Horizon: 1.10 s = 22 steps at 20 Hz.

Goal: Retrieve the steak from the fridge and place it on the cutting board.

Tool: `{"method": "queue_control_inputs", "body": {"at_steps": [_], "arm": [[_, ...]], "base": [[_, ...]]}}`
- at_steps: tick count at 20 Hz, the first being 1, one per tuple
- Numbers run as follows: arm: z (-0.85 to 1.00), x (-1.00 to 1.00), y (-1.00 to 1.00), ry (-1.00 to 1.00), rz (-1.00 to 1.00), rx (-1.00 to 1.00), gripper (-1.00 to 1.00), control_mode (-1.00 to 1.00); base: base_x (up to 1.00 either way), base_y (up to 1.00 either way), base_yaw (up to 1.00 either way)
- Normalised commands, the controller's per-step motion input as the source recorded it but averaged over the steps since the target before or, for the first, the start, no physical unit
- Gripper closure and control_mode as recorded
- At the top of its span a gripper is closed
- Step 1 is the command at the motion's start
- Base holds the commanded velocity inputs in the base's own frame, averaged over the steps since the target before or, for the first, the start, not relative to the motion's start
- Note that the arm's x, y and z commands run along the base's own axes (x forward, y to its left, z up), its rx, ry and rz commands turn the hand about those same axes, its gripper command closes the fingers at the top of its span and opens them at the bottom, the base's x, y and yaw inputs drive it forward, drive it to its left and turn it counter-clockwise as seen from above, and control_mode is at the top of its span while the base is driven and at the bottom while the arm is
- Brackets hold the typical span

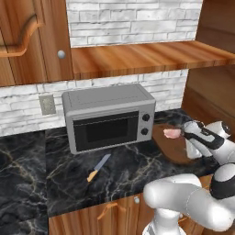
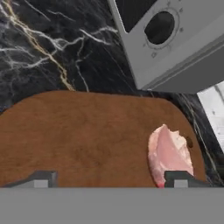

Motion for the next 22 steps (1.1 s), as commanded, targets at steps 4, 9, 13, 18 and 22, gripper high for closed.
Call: {"method": "queue_control_inputs", "body": {"at_steps": [4,9,13,18,22], "arm": [[1.0,-0.45,0.0,0.01,0.06,0.0,-1.0,-1.0],[0.69,-0.63,-0.03,0.04,0.1,0.0,-1.0,-1.0],[0.63,-0.84,-0.19,-0.02,0.08,0.0,-1.0,-1.0],[0.72,-0.56,-0.09,0.0,0.13,0.0,-1.0,-1.0],[0.61,-0.43,-0.03,0.0,0.15,0.0,-1.0,-1.0]], "base": [[0.0,0.0,0.0],[0.0,0.0,0.0],[0.0,0.0,0.0],[0.0,0.0,0.0],[0.0,0.0,0.0]]}}
